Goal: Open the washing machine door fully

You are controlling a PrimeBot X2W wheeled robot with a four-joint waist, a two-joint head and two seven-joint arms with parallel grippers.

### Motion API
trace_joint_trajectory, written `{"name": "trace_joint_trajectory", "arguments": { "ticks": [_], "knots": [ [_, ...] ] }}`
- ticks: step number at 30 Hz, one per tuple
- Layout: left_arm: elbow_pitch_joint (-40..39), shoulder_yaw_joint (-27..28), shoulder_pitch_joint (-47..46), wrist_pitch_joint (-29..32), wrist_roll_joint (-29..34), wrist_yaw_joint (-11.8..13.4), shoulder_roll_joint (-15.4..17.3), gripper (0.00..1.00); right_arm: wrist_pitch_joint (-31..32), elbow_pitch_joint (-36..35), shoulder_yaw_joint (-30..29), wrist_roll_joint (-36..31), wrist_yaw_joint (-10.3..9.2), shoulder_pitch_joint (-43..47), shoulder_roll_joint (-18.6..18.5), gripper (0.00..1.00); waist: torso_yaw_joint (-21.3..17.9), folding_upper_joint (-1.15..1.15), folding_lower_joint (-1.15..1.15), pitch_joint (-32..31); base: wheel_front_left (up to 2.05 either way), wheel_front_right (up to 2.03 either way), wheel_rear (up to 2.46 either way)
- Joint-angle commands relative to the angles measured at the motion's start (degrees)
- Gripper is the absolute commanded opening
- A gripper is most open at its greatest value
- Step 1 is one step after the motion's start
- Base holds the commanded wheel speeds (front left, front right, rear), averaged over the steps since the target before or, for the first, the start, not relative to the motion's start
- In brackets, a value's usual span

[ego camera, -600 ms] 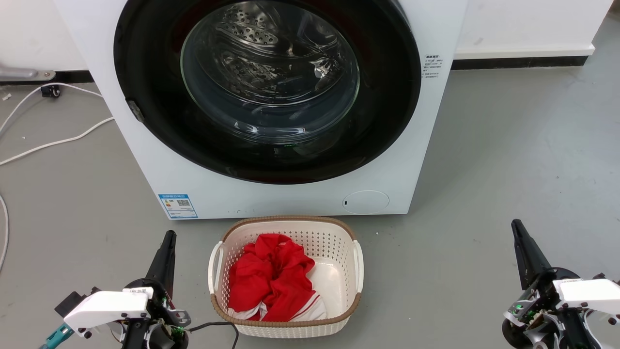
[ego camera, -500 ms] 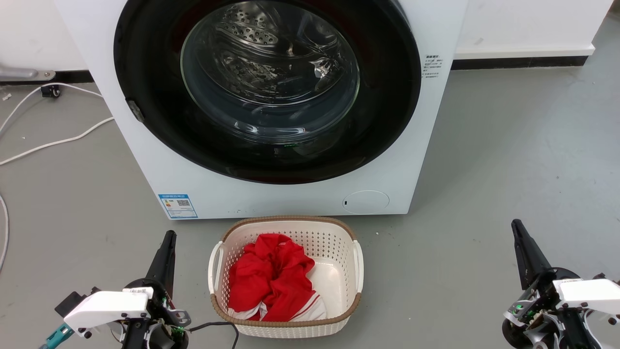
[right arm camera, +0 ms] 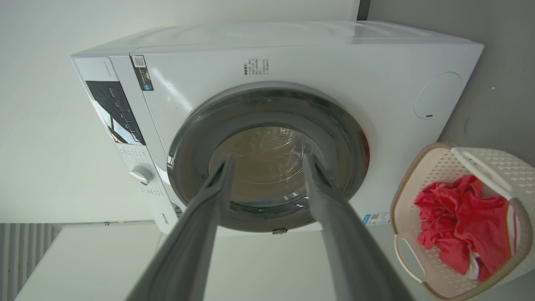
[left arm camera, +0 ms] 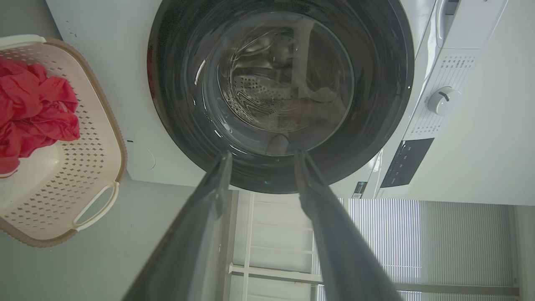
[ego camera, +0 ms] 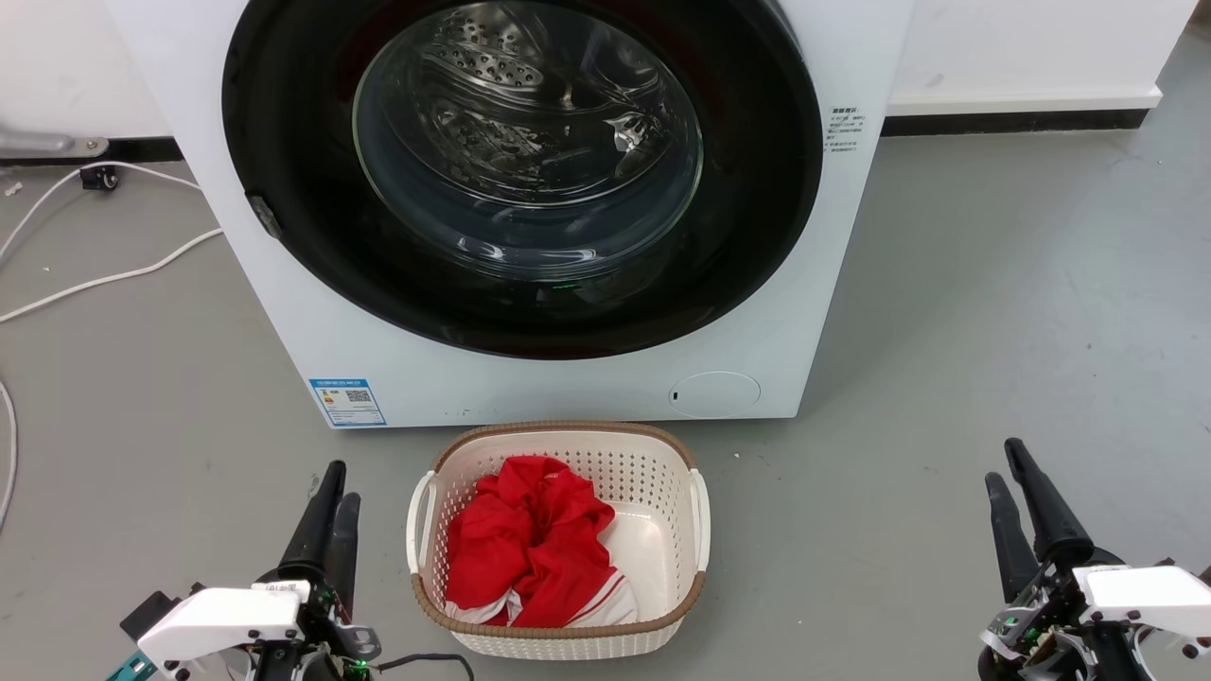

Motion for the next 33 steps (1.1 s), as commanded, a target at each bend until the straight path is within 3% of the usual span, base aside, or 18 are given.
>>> {"name": "trace_joint_trajectory", "arguments": {
  "ticks": [1, 12, 33],
  "knots": [
    [-1.2, -0.6, -1.2, -0.7, 0.3, 0.0, 0.2, 1.0, -0.7, -1.3, 0.4, 0.0, 0.01, -1.0, -0.1, 1.0, 0.0, 0.0, 0.0, 0.0, 0.0, 0.0, 0.0],
    [-3.0, -2.5, -1.8, -3.7, 4.5, -0.1, 0.2, 1.0, -3.5, -3.5, 1.5, -4.0, 0.01, -0.8, 0.0, 1.0, 0.3, 0.0, 0.0, 0.2, 0.0, 0.0, 0.0],
    [-6.1, -4.3, -2.1, -8.6, 29.0, -0.1, 0.2, 1.0, -8.4, -8.7, 2.9, -35.5, 0.01, 0.4, 0.1, 1.0, 0.8, 0.0, 0.0, 0.4, 0.0, 0.0, 0.0]
  ]
}}
